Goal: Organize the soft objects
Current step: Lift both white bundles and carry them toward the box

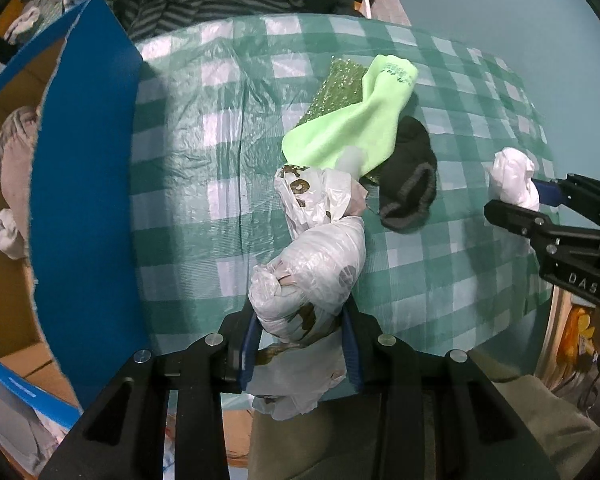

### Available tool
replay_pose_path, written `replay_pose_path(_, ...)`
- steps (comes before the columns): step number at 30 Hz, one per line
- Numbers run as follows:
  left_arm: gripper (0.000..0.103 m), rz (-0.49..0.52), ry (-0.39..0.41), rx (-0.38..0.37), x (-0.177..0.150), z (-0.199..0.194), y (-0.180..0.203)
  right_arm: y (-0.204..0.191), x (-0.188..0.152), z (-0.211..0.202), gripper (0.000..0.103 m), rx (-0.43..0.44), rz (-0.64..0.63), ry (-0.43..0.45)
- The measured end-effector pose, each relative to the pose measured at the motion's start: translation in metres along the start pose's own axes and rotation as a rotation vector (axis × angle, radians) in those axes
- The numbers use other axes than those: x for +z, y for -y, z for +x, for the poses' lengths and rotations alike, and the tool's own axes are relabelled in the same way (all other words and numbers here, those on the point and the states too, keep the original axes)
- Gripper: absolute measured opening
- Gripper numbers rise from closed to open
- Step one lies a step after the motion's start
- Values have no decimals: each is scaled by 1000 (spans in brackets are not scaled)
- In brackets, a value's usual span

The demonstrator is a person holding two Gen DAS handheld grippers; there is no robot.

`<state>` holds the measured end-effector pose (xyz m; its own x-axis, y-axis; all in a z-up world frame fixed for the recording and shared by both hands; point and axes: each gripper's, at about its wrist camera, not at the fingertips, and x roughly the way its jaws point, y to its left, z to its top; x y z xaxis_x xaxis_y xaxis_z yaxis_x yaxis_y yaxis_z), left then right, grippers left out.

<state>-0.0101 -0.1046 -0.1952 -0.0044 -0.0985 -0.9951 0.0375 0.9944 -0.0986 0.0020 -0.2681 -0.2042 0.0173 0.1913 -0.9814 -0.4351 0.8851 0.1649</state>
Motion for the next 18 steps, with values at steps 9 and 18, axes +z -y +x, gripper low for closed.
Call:
replay_pose_path(9, 36, 34, 37, 17, -5, -14, -11, -6, 0, -22, 45, 25, 57, 34)
replay_pose_path(18, 36, 65, 95, 27, -3, -41, -10, -12, 4, -50, 45, 34, 88, 72)
